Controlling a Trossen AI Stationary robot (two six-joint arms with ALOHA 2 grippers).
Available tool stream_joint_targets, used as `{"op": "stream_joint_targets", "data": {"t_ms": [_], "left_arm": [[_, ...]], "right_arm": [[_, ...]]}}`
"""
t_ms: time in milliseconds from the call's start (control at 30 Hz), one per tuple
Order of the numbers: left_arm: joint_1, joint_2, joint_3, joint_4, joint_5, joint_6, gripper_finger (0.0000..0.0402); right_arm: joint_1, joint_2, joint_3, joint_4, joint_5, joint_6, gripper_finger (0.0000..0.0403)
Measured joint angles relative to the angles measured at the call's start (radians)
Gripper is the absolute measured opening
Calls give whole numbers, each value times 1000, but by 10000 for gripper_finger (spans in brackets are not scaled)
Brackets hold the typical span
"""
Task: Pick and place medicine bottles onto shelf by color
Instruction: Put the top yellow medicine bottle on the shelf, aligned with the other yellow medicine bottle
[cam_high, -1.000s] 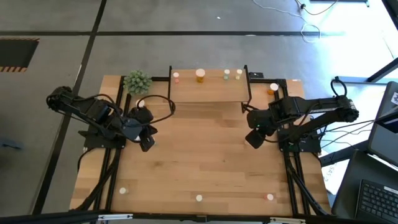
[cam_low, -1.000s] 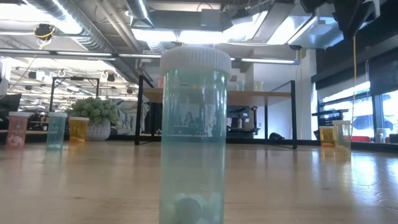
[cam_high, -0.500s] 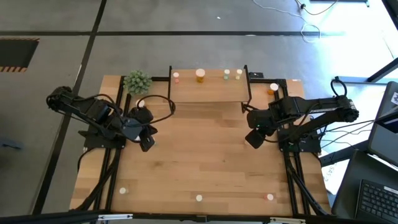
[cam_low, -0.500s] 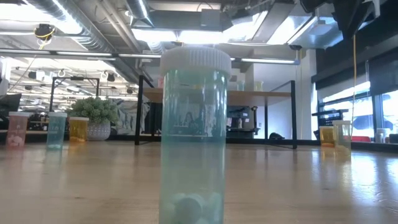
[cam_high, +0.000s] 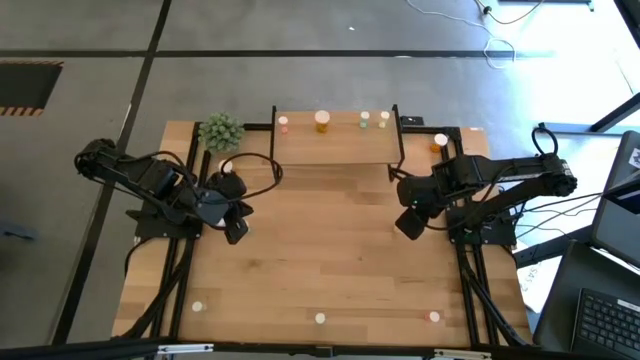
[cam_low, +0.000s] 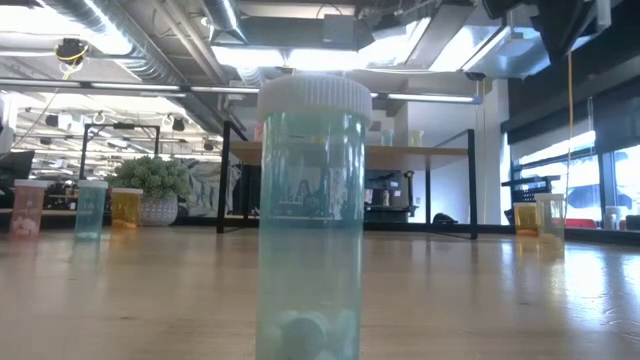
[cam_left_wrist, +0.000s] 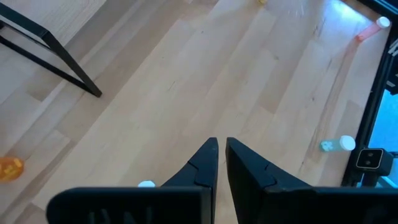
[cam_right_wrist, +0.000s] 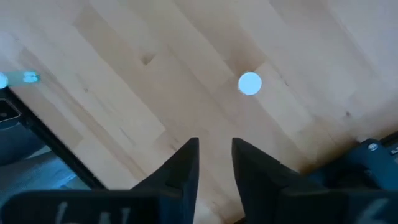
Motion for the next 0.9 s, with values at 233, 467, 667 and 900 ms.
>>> {"op": "stream_joint_targets", "data": {"t_ms": [233,467,667,900], "left_arm": [[0,0,0,0,0,2,27],[0,0,0,0,0,2,27],[0,0,0,0,0,2,27],[0,0,0,1,0,2,28]], "right_arm": [[0,0,0,0,6,-3,112],[0,0,0,0,-26,-1,142],[0,4,1,-1,-22,-1,166],[0,67,1,-5,-12,-58,188]]}}
